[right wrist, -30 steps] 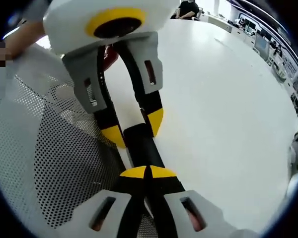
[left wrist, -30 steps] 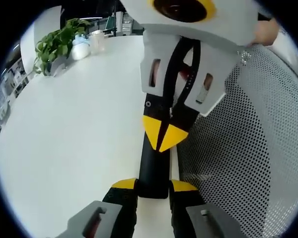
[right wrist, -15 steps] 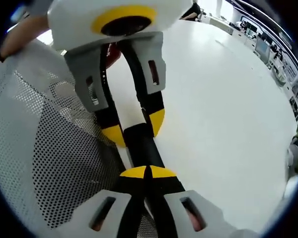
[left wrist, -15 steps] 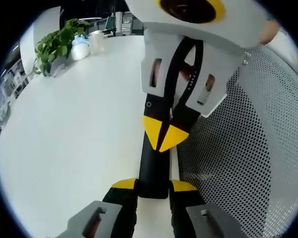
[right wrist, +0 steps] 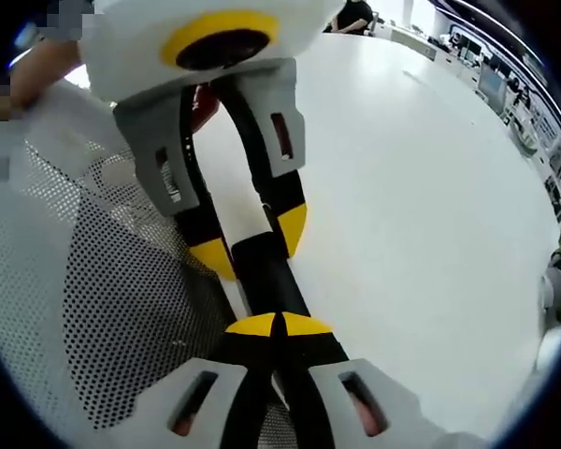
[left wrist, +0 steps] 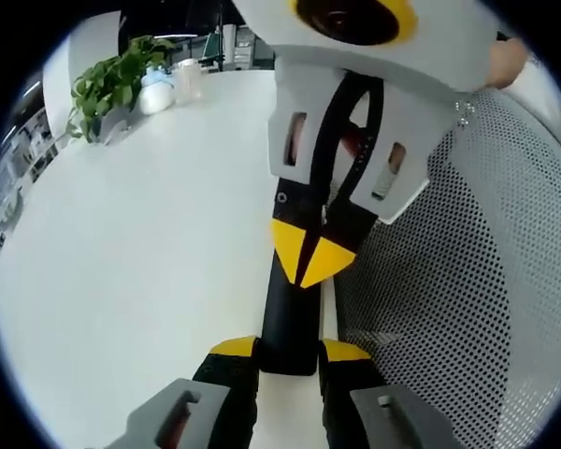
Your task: Press the specified remote control buttons in sequence, fully releasing each button before pressing the next.
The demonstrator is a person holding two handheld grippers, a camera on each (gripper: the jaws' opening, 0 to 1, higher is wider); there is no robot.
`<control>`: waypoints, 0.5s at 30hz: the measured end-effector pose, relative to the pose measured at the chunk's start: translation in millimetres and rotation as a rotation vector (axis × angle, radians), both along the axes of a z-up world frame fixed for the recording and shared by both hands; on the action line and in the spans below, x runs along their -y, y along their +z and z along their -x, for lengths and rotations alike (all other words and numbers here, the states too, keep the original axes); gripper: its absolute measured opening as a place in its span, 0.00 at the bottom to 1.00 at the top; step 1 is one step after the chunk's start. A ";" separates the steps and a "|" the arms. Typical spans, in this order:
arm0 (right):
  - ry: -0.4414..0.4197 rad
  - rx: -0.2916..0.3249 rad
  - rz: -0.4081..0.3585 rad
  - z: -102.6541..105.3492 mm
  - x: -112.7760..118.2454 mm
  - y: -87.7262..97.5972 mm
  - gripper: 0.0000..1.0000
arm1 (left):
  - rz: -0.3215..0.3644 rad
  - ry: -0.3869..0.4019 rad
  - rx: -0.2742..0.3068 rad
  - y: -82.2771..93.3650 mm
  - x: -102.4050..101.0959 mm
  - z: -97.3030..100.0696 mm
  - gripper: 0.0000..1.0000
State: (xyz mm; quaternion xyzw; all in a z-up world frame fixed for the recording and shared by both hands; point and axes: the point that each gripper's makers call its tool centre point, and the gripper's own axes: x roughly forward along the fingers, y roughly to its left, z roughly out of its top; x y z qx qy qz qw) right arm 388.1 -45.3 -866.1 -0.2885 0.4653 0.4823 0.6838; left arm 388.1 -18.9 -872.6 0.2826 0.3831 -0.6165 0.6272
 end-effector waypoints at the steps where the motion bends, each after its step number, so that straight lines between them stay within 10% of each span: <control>1: 0.000 -0.001 0.000 0.0 0.0 -0.1 0.00 | 0.000 0.000 0.002 -0.1 0.0 0.0 0.24; 15: -0.049 -0.044 -0.018 -1.4 1.0 -0.1 0.00 | -0.006 0.007 0.007 -0.6 0.0 0.1 0.25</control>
